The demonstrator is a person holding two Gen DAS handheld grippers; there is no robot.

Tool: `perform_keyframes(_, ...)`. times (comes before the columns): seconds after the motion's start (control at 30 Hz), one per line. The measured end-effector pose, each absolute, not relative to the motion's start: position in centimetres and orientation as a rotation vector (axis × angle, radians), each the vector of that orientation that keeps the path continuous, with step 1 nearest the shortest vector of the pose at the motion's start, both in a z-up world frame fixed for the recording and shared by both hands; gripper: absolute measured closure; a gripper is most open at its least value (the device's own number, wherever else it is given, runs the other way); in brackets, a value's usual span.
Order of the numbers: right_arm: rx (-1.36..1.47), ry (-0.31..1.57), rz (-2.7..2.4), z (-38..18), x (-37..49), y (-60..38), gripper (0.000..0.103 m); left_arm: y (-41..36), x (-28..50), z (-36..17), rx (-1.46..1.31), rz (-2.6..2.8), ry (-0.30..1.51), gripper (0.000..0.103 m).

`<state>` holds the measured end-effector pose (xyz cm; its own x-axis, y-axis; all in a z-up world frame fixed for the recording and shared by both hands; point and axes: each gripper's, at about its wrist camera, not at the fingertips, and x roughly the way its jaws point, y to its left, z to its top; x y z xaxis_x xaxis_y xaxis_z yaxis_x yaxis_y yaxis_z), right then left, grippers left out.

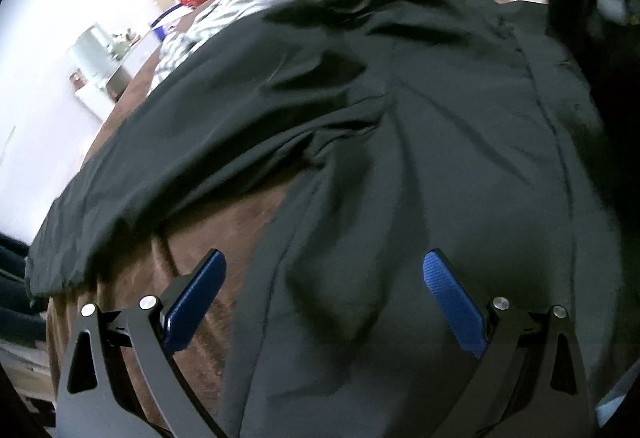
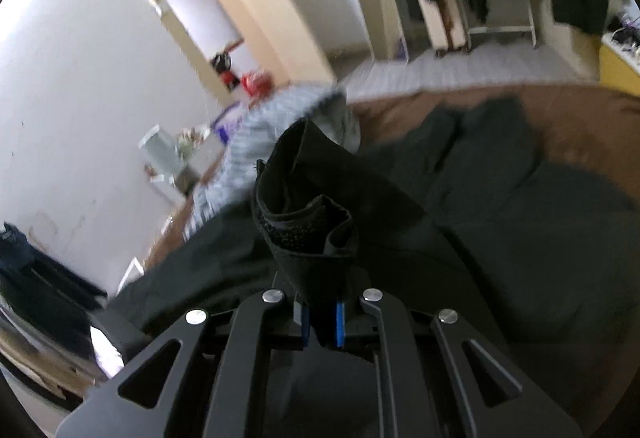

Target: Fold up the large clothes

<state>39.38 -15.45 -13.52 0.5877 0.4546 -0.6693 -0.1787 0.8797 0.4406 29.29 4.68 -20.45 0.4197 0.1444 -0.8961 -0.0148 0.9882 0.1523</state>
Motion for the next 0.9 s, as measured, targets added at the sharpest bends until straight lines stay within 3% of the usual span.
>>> perform_keyframes(0.2, 0.38, 0.973, 0.404, -21.0, 39.9, -12.9, 0.092, 7.1, 27.7, -22.3, 0.085, 0.14, 1.138, 0.006)
perform_keyframes(0.5, 0.42, 0.992, 0.382, -24.4, 40.7, -12.7, 0.088, 8.5, 26.6, -22.8, 0.086, 0.141, 1.135, 0.006)
perform_keyframes(0.6, 0.402, 0.987, 0.387, -24.6, 40.7, -12.7, 0.082, 8.7, 26.6, -22.4, 0.081, 0.132, 1.138, 0.006)
perform_keyframes(0.7, 0.394, 0.957, 0.407, -23.2, 40.3, -13.0, 0.052, 8.4, 26.8, -21.7, 0.08, 0.126, 1.134, 0.006)
perform_keyframes(0.73, 0.384, 0.942, 0.402, -22.5, 40.2, -13.1, 0.033, 8.3, 26.9, -21.3, 0.083, 0.125, 1.13, 0.006)
perform_keyframes(0.77, 0.369, 0.921, 0.389, -21.5, 39.9, -13.3, 0.029, 8.2, 26.9, -20.9, 0.086, 0.122, 1.128, 0.006)
perform_keyframes(0.9, 0.347, 0.861, 0.357, -17.6, 38.3, -15.8, 0.029, 7.2, 27.8, -18.9, 0.085, 0.096, 1.122, 0.006)
